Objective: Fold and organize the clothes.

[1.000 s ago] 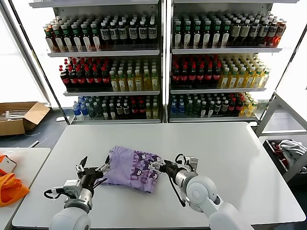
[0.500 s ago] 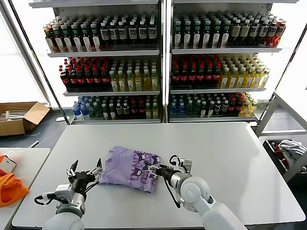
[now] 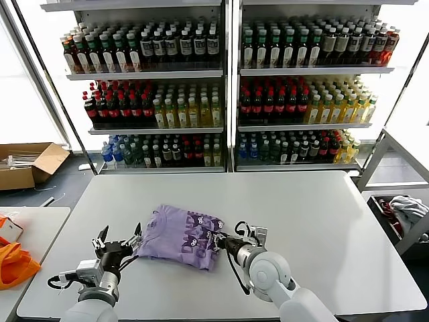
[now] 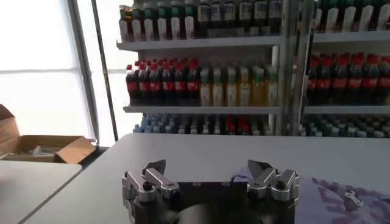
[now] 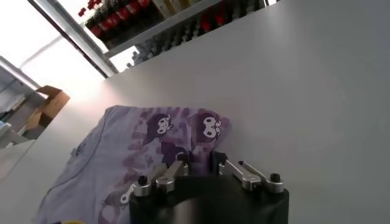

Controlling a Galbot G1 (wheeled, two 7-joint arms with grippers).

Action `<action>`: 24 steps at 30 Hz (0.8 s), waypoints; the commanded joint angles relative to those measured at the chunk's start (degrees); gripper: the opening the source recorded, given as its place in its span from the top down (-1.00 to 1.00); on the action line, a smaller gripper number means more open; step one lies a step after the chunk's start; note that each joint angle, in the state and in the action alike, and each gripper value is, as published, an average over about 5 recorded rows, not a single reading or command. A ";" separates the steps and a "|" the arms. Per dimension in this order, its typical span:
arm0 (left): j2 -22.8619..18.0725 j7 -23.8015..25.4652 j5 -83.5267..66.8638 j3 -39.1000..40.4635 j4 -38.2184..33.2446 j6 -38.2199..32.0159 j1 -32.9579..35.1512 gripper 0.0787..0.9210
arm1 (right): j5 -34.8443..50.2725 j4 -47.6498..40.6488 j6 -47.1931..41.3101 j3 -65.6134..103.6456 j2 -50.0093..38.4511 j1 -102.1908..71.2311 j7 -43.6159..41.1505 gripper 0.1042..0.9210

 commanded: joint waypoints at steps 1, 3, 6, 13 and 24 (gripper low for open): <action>-0.27 0.09 0.13 0.30 -0.56 -0.03 0.31 -0.77 | -2.98 0.44 -0.41 2.69 -4.20 0.94 -1.77 0.60; -0.44 0.08 0.27 0.45 -0.41 -0.08 0.21 -0.77 | -3.41 -0.08 -0.41 3.23 -5.47 1.90 -2.03 0.73; -0.76 0.08 0.45 0.69 -0.11 -0.18 0.12 -0.77 | -4.62 -1.07 -0.42 3.70 -7.30 3.43 -2.81 0.92; -1.71 0.07 0.90 1.42 -0.45 -0.23 0.16 -0.77 | -12.23 -5.73 -0.61 2.91 -12.73 8.42 -8.99 0.99; -2.70 0.11 1.45 2.41 -0.19 -0.26 0.33 -0.77 | -28.93 -2.53 -0.37 8.18 -14.72 4.65 -14.86 0.91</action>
